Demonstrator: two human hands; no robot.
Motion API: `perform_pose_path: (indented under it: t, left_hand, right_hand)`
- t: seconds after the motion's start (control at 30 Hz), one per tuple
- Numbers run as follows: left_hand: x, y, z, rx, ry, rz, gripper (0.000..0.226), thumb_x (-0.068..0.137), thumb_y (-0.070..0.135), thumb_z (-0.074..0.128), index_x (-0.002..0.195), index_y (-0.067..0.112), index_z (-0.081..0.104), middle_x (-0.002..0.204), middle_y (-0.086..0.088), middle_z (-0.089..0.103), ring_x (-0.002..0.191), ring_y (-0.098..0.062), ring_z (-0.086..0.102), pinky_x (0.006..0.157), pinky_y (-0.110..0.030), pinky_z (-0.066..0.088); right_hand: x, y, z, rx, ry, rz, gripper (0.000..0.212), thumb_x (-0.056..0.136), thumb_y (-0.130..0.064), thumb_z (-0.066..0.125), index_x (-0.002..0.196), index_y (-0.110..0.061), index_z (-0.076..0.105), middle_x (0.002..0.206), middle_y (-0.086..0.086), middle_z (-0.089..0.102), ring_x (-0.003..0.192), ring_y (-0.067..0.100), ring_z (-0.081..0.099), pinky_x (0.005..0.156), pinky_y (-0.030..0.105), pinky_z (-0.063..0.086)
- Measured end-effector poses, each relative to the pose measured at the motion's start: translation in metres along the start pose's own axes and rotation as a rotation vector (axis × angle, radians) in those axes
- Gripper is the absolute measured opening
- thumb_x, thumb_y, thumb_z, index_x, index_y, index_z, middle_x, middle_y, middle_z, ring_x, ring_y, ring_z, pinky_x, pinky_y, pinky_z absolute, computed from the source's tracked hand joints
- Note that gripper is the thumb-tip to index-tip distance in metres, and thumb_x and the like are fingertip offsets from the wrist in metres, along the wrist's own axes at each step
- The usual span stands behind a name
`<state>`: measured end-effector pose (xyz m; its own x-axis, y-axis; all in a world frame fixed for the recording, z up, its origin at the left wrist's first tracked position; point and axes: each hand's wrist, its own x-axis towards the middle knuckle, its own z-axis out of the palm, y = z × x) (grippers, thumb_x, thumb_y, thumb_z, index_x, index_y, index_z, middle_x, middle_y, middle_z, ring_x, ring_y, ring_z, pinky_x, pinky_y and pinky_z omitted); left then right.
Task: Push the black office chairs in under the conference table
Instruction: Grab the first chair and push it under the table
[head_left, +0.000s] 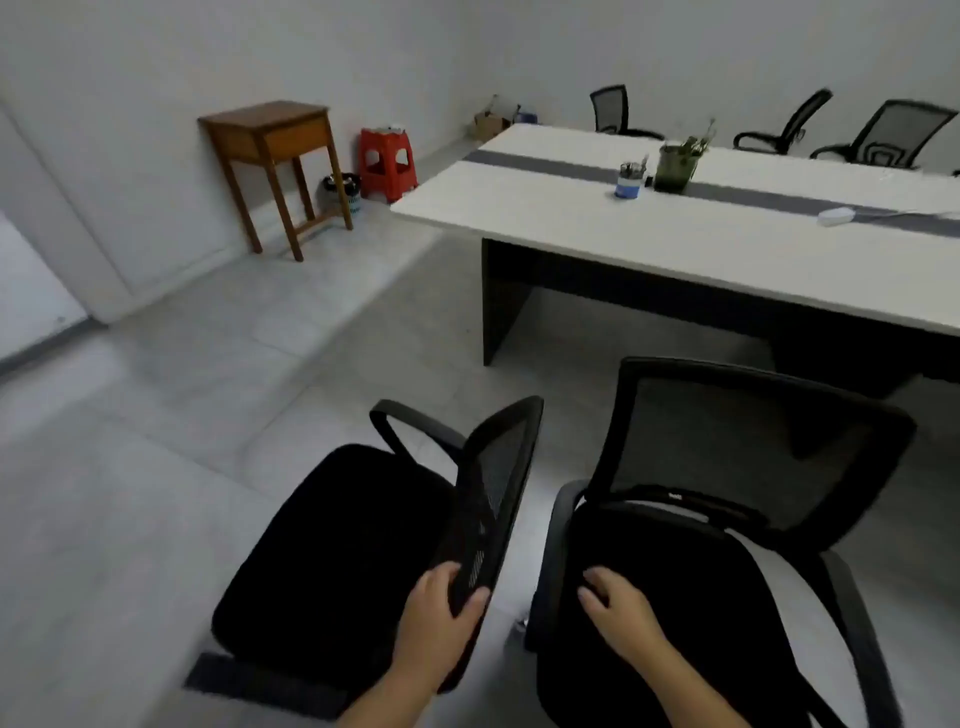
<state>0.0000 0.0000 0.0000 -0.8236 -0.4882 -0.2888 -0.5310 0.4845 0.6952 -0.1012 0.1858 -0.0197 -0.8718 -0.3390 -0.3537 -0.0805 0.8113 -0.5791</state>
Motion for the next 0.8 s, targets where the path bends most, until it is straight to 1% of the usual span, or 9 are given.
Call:
perform_pose_path:
  t: [0.1,0.23,0.47,0.53,0.6,0.63,0.7,0.73,0.8]
  left_hand:
    - [0.015,0.005,0.023,0.167,-0.122,0.034,0.062,0.088,0.040,0.053,0.139,0.011,0.031,0.140,-0.006,0.040,0.129,-0.021,0.038,0.103,-0.029,0.033]
    - [0.009,-0.010,0.039,0.411,-0.156,-0.008,0.054,0.096,0.028,0.038,0.145,0.014,0.018,0.142,-0.007,0.039,0.129,-0.021,0.038,0.104,-0.034,0.037]
    - [-0.015,-0.061,0.009,0.388,-0.176,0.065,0.056,0.095,0.029,0.040,0.145,0.022,0.018,0.143,0.003,0.040,0.128,-0.013,0.040,0.103,-0.025,0.036]
    - [-0.028,-0.085,-0.005,0.397,-0.185,0.032,0.055,0.094,0.027,0.041,0.145,0.026,0.020,0.147,0.008,0.035,0.132,-0.008,0.035,0.108,-0.021,0.029]
    - [-0.039,-0.107,-0.019,0.449,-0.183,-0.017,0.055,0.094,0.026,0.040,0.145,0.026,0.018,0.152,0.010,0.024,0.137,-0.005,0.026,0.112,-0.020,0.019]
    - [-0.044,-0.115,-0.025,0.473,-0.184,-0.041,0.055,0.095,0.028,0.037,0.146,0.025,0.016,0.154,0.009,0.019,0.139,-0.005,0.022,0.114,-0.021,0.016]
    - [-0.052,-0.125,-0.037,0.513,-0.139,-0.105,0.059,0.093,0.040,0.040,0.145,0.023,0.018,0.153,0.007,0.022,0.138,-0.003,0.023,0.113,-0.020,0.017]
    - [-0.054,-0.128,-0.041,0.538,-0.067,-0.094,0.064,0.087,0.050,0.048,0.142,0.023,0.028,0.148,0.006,0.033,0.133,-0.002,0.032,0.110,-0.018,0.023]
    - [-0.054,-0.123,-0.052,0.563,0.070,-0.049,0.070,0.072,0.063,0.060,0.129,0.023,0.050,0.128,0.007,0.054,0.117,0.001,0.050,0.098,-0.015,0.038]
  right_hand:
    - [0.030,-0.023,-0.008,-0.085,0.029,-0.141,0.039,0.091,-0.019,0.054,0.127,-0.005,0.049,0.132,0.011,0.053,0.122,0.023,0.049,0.098,0.027,0.037]
    - [0.050,-0.041,-0.006,-0.254,-0.007,-0.306,0.046,0.091,-0.018,0.053,0.134,-0.009,0.041,0.142,0.007,0.042,0.131,0.022,0.037,0.107,0.030,0.032]
    - [0.073,-0.059,0.011,-0.655,-0.054,-0.565,0.060,0.089,-0.049,0.046,0.140,-0.021,0.031,0.155,-0.001,0.019,0.143,0.019,0.009,0.117,0.045,0.001]
    - [0.076,-0.062,0.018,-0.722,-0.093,-0.630,0.064,0.084,-0.057,0.047,0.138,-0.022,0.036,0.152,-0.002,0.027,0.144,0.018,0.011,0.116,0.049,-0.002]
    - [0.077,-0.070,0.025,-0.779,-0.087,-0.811,0.063,0.068,-0.065,0.061,0.115,-0.023,0.061,0.125,0.000,0.060,0.127,0.016,0.046,0.114,0.050,0.018]
    - [0.075,-0.075,0.031,-0.795,-0.072,-0.885,0.058,0.053,-0.068,0.070,0.092,-0.025,0.071,0.097,-0.004,0.071,0.101,0.013,0.065,0.105,0.042,0.037]
    - [0.066,-0.088,0.049,-0.780,-0.057,-0.956,0.053,0.030,-0.067,0.078,0.062,-0.026,0.070,0.061,-0.008,0.066,0.059,0.010,0.065,0.070,0.019,0.051]
    - [0.064,-0.093,0.057,-0.799,-0.102,-0.937,0.051,0.033,-0.064,0.079,0.064,-0.025,0.070,0.063,-0.006,0.066,0.061,0.011,0.064,0.065,0.018,0.051]
    - [0.060,-0.101,0.069,-0.849,-0.175,-0.841,0.043,0.062,-0.050,0.071,0.093,-0.020,0.068,0.092,0.001,0.066,0.090,0.018,0.061,0.084,0.026,0.046]
